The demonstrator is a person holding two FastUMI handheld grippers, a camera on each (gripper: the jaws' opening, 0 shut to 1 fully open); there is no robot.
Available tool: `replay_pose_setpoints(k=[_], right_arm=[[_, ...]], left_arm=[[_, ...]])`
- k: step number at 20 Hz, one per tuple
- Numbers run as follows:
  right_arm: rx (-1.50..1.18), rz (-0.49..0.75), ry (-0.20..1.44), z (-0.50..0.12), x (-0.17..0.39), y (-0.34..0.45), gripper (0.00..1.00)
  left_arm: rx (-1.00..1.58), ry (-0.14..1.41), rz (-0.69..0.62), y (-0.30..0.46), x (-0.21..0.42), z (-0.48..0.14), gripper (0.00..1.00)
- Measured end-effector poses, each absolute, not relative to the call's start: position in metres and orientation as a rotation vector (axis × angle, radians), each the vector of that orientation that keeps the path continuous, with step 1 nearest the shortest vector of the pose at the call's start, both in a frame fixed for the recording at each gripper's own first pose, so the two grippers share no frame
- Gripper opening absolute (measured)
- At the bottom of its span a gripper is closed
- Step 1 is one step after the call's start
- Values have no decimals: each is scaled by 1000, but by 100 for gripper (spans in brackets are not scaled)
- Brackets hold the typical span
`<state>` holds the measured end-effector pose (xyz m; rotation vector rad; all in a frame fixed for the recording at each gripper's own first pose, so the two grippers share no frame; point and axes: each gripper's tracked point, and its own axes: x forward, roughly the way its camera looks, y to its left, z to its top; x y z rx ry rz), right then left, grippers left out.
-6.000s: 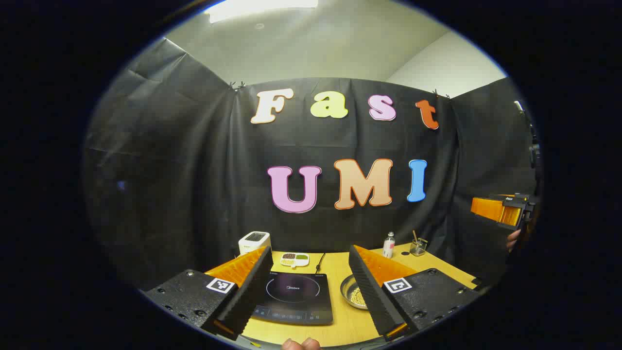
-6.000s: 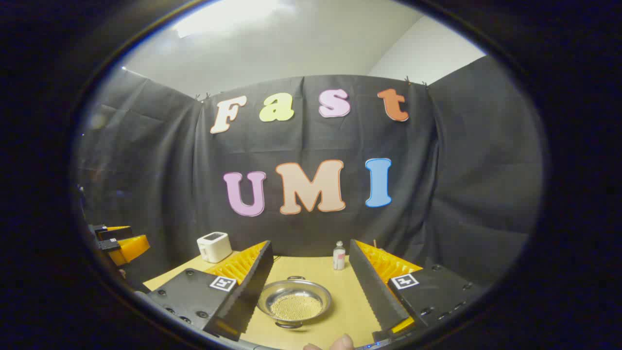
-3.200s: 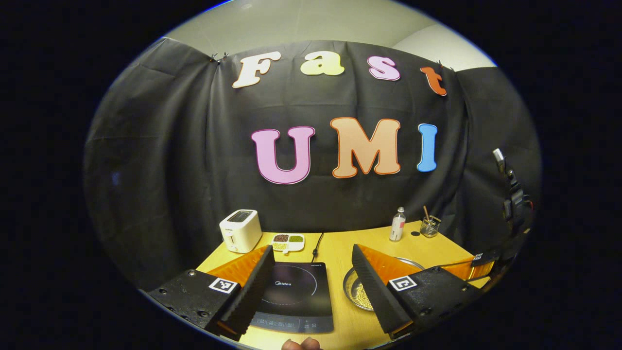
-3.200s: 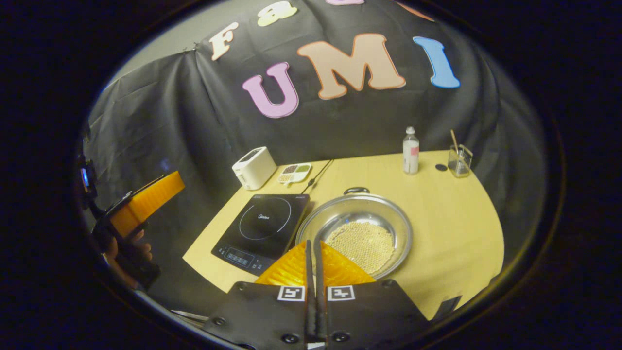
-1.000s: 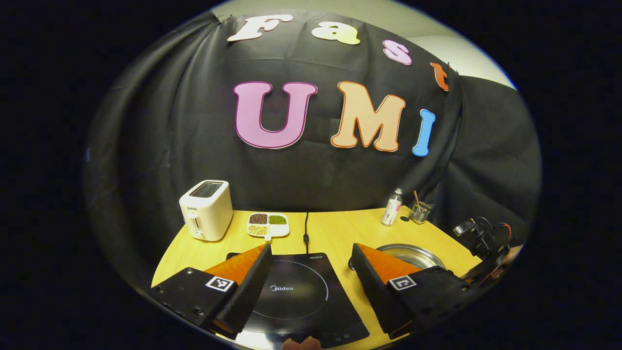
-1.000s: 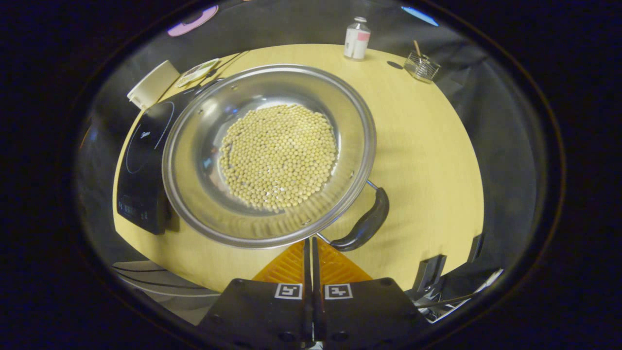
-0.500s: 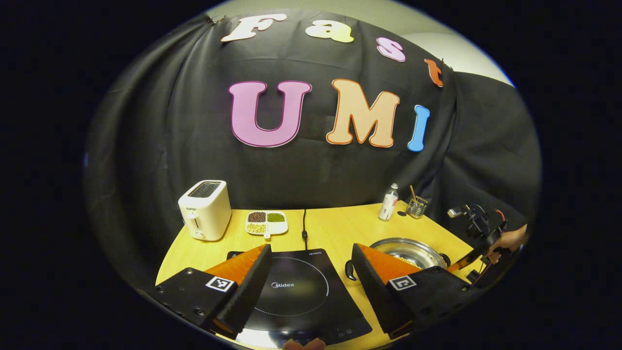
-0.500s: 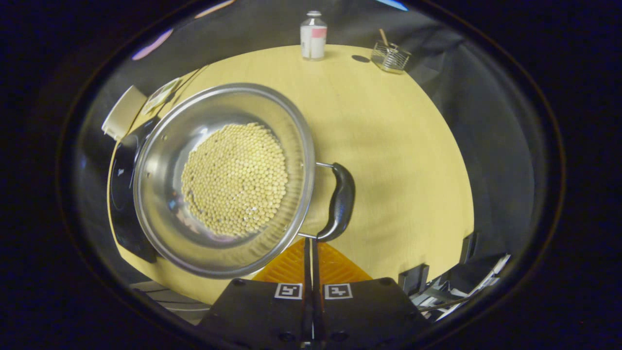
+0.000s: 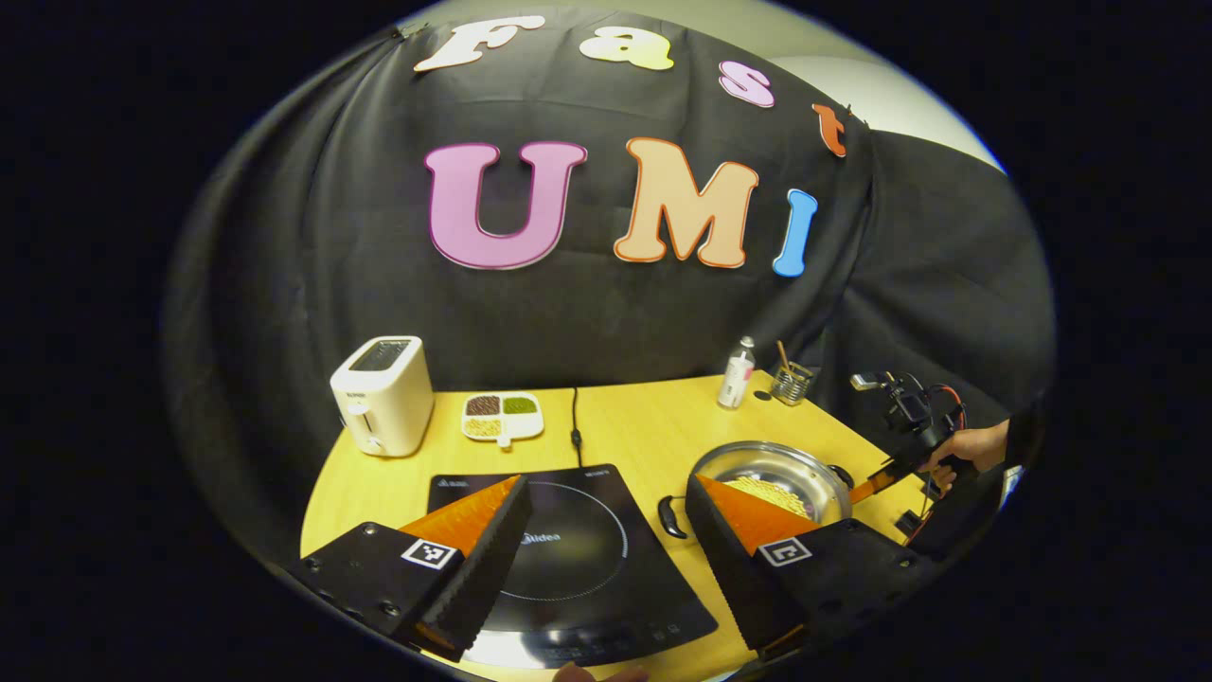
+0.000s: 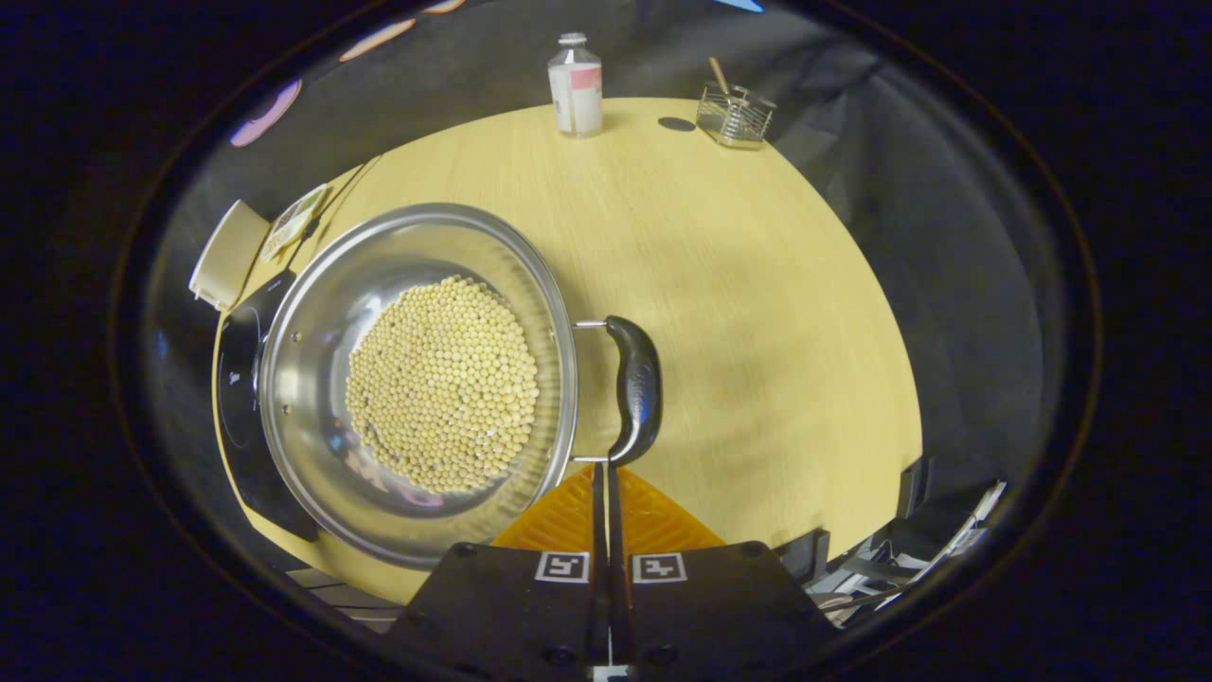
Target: First push the handle of the pot to place it horizontally, then grasp the pot with both hands and set it on the induction cooktop.
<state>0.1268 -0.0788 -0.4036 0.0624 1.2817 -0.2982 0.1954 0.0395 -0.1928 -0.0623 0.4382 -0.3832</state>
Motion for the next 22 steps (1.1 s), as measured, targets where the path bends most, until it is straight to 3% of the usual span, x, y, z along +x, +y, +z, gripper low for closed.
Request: replay_pose_setpoints(k=[4,5,6,7,8,11,13,14,16,17,18,19,22], right_arm=[[166,-276,1220,-392,150,-94,3],[177,-255,1197,-386,157,-97,0],[169,-229,1173,-380,163,-101,3],[151,-210,1148,-375,169,-107,0],[141,-188,1123,-371,173,-109,3],[144,-129,1057,-357,186,-110,0],[169,-107,1029,-354,194,-107,4],[180,-98,1022,-354,197,-105,13],[195,-102,1028,-358,203,-105,21],[214,-97,1034,-358,206,-101,18],[230,-89,1030,-358,209,-98,27],[236,-86,1030,-360,213,-97,24],[192,-62,1063,-375,212,-98,100]], left_arm=[[-92,548,-418,14,187,-215,100],[-111,591,-414,7,181,-224,99],[-144,628,-416,-4,178,-232,95],[-184,661,-415,-16,176,-238,100],[-214,702,-404,-24,176,-246,96],[-256,778,-341,-40,185,-266,96],[-272,827,-328,-53,190,-279,96],[-283,852,-321,-58,193,-287,96],[-303,898,-305,-65,200,-303,96],[-305,916,-300,-68,204,-310,100],[-298,937,-293,-71,206,-319,96],[-288,969,-290,-72,206,-328,96],[-279,1025,-272,-79,204,-348,96]])
